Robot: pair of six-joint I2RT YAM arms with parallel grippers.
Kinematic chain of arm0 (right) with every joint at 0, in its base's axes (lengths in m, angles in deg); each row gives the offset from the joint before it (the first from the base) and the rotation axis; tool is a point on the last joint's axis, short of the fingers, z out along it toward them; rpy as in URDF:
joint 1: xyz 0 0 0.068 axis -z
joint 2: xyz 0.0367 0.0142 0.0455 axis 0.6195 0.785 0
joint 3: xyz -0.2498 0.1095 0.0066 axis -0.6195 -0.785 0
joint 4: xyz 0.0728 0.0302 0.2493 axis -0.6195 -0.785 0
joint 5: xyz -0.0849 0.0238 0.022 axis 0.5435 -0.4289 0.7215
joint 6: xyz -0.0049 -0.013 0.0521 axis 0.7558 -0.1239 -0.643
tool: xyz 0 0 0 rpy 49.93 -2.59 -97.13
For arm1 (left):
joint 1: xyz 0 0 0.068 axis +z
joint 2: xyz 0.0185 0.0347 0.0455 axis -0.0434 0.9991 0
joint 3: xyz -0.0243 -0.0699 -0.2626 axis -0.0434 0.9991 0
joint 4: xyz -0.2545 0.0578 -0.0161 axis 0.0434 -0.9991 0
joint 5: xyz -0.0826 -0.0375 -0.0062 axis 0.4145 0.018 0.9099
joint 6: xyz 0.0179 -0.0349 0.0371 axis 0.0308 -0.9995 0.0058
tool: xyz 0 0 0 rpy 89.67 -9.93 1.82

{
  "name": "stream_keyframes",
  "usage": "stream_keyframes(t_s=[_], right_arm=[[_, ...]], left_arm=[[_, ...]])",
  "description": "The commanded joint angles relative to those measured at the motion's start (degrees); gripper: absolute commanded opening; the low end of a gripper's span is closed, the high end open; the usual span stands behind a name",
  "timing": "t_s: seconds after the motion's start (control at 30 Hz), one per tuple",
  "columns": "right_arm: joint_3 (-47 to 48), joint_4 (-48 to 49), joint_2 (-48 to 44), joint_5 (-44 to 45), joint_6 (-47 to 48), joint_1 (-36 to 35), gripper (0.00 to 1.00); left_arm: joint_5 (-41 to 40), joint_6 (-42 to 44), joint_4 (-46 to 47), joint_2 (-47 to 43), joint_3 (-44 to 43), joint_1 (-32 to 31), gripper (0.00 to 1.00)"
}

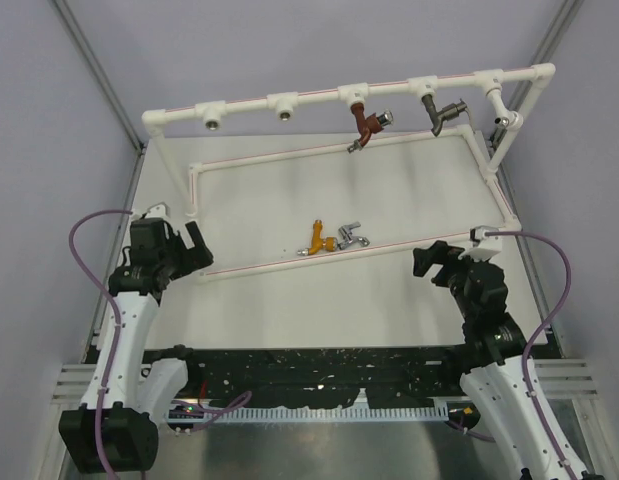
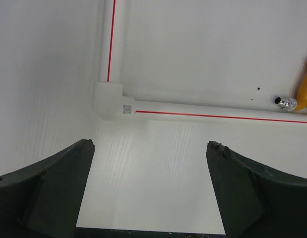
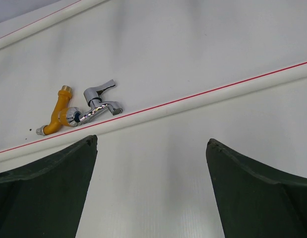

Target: Install the water faucets

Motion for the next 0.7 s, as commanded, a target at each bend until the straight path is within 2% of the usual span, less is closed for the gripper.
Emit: stream_keyframes(t_s=[0.0,0.2,0.33,0.47,0.67], right_arm=[[-1.6,7.5,-0.6,-0.7,2.3,-0.2,0.95],[-5.7,14.3,-5.4,-4.9,3.5,-0.2,0.95],[-9.3,21.0,-9.8,-14.6,4.3,-0.1,0.95],[-15.9,30.6,-15.4,-21.0,2.0,-0.2,0.95],[-14.3,25.8,-16.4,-20.2,3.0,-0.2,0.95]], left_arm=[[4.1,0.4,-0.1,3.1,-1.1,-1.1,1.00],[2.1,2.6,-0.9,11.6,-6.0,-12.2,1.00],[4.0,6.9,-1.0,20.8,-11.9,-19.4,1.00],[6.4,9.2,-3.3,31.2,-19.9,-23.2,1.00],[7.6,10.2,-2.0,43.0,-29.1,-24.6,1.00]])
